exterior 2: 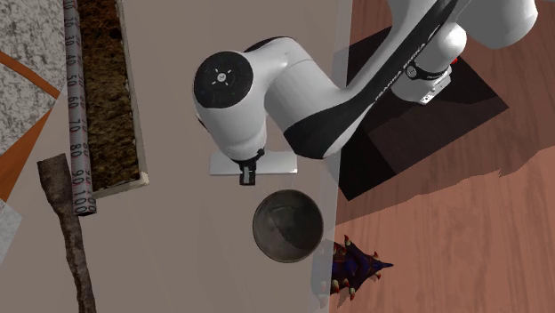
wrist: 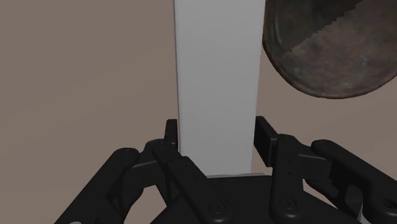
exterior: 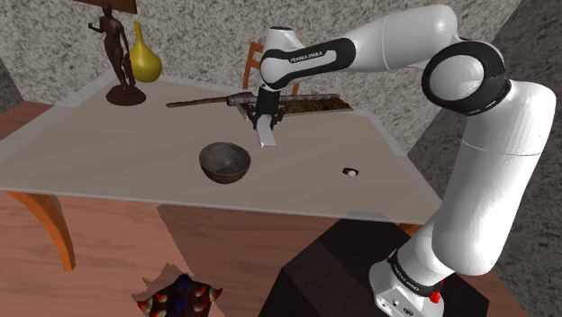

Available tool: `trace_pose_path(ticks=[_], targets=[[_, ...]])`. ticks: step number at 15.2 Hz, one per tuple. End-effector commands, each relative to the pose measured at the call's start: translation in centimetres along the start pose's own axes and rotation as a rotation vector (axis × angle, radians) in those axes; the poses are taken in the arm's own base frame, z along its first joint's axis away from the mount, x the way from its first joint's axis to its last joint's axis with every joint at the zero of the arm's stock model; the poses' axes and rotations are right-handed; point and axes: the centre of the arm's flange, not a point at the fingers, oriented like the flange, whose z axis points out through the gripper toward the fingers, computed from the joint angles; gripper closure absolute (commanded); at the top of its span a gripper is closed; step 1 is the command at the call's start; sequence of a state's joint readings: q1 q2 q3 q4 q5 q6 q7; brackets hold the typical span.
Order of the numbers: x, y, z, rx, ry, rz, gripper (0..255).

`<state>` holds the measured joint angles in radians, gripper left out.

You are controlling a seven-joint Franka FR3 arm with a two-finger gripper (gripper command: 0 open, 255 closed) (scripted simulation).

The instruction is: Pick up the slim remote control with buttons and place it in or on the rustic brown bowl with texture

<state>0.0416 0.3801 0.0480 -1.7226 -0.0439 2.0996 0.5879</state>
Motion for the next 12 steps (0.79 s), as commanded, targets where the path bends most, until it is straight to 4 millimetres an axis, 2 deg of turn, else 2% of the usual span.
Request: trace_pose_path(ticks=[1, 12], targets=[[-0.6, -1.1, -0.5, 0.000, 0.000, 0.000, 255], [-8.1, -14.1, -1.4, 0.000, 0.000, 0.000, 255]])
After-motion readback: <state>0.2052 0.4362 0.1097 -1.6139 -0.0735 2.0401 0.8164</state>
